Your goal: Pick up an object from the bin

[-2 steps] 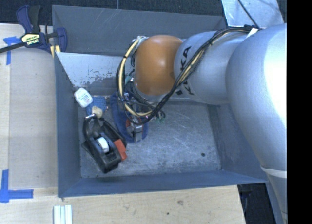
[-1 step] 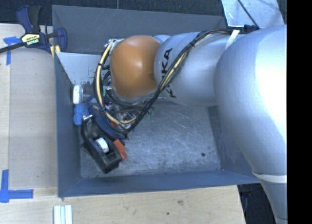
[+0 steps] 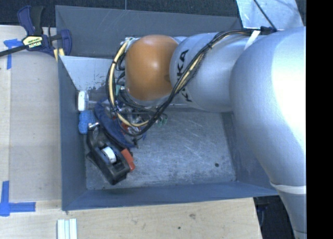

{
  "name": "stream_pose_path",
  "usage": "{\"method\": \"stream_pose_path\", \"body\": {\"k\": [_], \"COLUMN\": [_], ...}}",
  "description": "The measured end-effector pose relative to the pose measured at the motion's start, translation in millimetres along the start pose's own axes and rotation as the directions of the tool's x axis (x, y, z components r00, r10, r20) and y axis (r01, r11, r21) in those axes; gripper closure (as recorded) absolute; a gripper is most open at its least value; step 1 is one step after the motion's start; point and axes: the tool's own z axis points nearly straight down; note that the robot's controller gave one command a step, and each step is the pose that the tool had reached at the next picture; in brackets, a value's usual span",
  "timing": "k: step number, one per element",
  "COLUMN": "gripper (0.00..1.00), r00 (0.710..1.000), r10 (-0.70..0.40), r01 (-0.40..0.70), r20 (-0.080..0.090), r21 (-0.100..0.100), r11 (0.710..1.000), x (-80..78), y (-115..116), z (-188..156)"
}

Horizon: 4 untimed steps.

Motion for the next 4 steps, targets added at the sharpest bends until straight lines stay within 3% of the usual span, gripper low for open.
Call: {"method": "stream_pose_path", "body": {"k": [1, 2, 3, 4], "gripper": [0.00, 1.00, 1.00, 1.00], "r00": [0.987, 0.986, 0.987, 0.988], "r10": [-0.159, -0.165, -0.160, -0.155], "r01": [0.159, 0.165, 0.160, 0.155], "r20": [-0.008, 0.018, 0.003, -0.003], "r21": [0.012, 0.014, 0.004, 0.001], "r11": [0.987, 0.986, 0.987, 0.988], "x": [14.8, 7.8, 4.4, 3.1], "y": [51, 57, 56, 55], "z": [-1, -6, -116, -125]}}
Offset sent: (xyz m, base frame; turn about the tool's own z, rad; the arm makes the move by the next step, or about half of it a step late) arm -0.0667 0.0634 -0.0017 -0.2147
